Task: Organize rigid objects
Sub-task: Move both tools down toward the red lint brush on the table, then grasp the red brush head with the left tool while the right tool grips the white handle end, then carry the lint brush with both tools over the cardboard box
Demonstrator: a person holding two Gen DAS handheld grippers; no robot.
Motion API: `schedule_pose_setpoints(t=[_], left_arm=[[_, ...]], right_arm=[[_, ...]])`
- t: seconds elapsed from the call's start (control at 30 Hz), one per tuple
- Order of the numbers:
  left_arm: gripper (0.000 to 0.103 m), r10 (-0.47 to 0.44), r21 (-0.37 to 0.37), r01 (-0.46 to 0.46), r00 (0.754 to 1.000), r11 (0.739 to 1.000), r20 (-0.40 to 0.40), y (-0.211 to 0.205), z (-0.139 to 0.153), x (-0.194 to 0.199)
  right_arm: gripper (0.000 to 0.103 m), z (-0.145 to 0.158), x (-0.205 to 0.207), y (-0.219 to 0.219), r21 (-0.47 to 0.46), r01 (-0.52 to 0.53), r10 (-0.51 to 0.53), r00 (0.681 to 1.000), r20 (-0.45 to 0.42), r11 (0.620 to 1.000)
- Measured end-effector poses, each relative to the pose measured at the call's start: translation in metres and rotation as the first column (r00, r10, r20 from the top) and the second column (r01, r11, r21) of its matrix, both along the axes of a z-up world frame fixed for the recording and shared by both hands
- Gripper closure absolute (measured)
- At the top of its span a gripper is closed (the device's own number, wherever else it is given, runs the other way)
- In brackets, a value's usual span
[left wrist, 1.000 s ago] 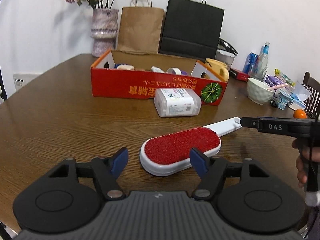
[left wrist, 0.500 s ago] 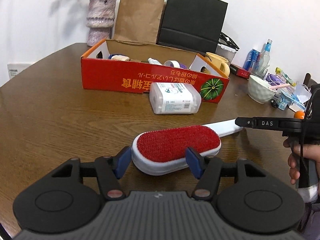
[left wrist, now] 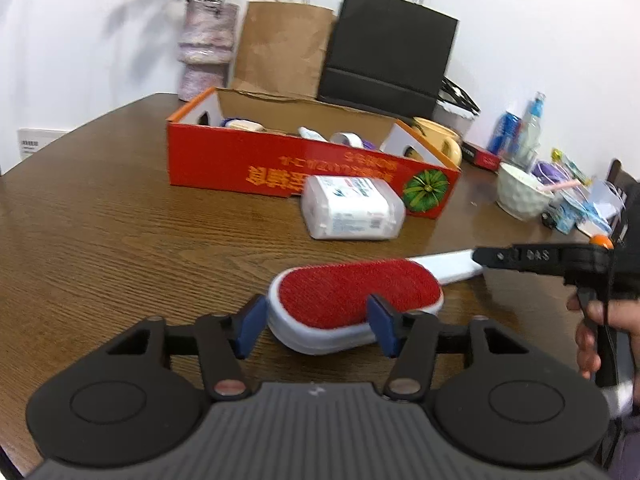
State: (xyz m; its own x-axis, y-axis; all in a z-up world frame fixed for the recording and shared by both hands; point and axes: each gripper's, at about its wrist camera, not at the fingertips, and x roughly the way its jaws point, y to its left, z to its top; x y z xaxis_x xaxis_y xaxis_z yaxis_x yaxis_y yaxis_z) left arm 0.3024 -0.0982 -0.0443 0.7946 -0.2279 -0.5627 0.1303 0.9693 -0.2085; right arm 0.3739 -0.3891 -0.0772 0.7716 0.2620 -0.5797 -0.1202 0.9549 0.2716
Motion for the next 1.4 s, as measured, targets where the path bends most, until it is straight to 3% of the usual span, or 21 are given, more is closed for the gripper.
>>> schedule_pose_setpoints(t=[0.13, 0.43, 0.63, 0.8, 0.93, 1.1, 1.4], left_arm=[[0.058, 0.005, 0.006, -0.005, 1.0, 1.0, 0.028, 0.005, 0.0, -0.003], [0.058, 0.007, 0.021, -0.011, 0.987, 1.0, 0.164, 0.012, 0.019, -0.023], [0.058, -0.003, 0.059, -0.019, 0.939, 0.998, 0.344, 0.013, 0.049, -0.054], [0.058, -0.003, 0.036, -0.014, 0.904, 0.999, 0.427, 0.024, 0.07, -0.075], [0.059, 0.001, 0.019, -0.01, 0.895, 1.0, 0.447, 0.034, 0.078, -0.085], [0.059, 0.0, 0.015, -0.008, 0.889, 1.0, 0.459, 0.044, 0.082, -0.088], [0.058, 0.0, 0.005, -0.002, 0.885, 1.0, 0.466, 0.058, 0.094, -0.047]], right_arm=[[0.092, 0.004, -0.011, 0.002, 0.002, 0.022, -0.022, 0.999, 0.033, 1.0], [0.092, 0.026, -0.052, 0.013, 0.001, 0.067, -0.066, 0.982, 0.176, 0.998], [0.092, 0.051, -0.088, 0.022, 0.01, 0.101, -0.099, 0.938, 0.331, 0.995], [0.092, 0.071, -0.12, 0.033, 0.013, 0.12, -0.114, 0.904, 0.411, 0.993], [0.092, 0.084, -0.14, 0.046, -0.013, 0.137, -0.116, 0.883, 0.455, 0.991], [0.092, 0.09, -0.145, 0.054, -0.008, 0.135, -0.116, 0.883, 0.454, 0.991], [0.092, 0.101, -0.107, 0.058, 0.007, 0.118, -0.11, 0.894, 0.434, 0.993]])
